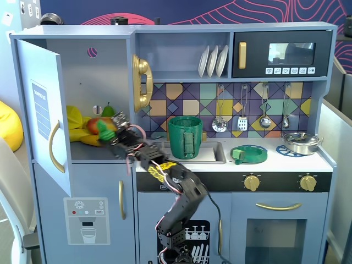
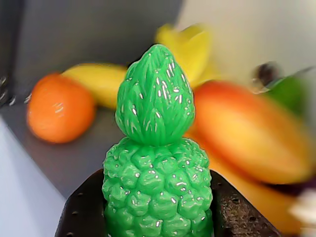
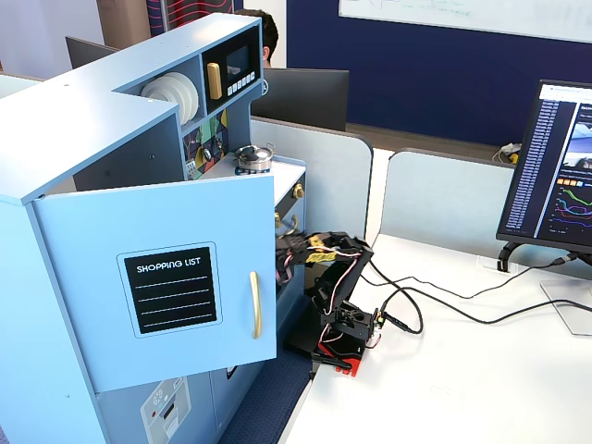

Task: Pick up the green pineapple from the left cabinet and place it in the green recipient

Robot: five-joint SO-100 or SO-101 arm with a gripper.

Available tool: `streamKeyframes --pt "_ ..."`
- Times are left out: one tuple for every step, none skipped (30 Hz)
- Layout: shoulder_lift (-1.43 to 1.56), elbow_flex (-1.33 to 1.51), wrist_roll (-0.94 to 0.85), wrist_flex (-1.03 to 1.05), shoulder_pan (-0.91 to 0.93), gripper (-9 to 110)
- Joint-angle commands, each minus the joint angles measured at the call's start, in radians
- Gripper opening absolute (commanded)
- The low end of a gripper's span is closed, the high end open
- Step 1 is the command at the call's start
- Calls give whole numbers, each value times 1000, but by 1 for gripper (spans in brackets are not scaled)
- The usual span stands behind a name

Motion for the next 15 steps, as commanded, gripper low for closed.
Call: streamKeyframes --pt "206 2 -31 100 64 0" --pt "230 2 -31 123 84 0" --pt "252 -2 -32 137 104 0" --pt "270 -5 -32 147 126 0" --pt "284 -12 -29 156 152 0" --pt "293 -28 -21 172 181 0" --pt "302 -43 -14 181 209 0" --pt "310 -55 -12 187 233 0" --pt "316 -67 -11 193 259 0" --pt "322 -83 -6 206 284 0" --pt "327 -94 -2 210 310 0" --pt "327 -103 5 212 337 0" --pt "327 -115 9 215 365 0" --pt "321 -127 23 215 394 0" --pt "310 -140 43 215 430 0"
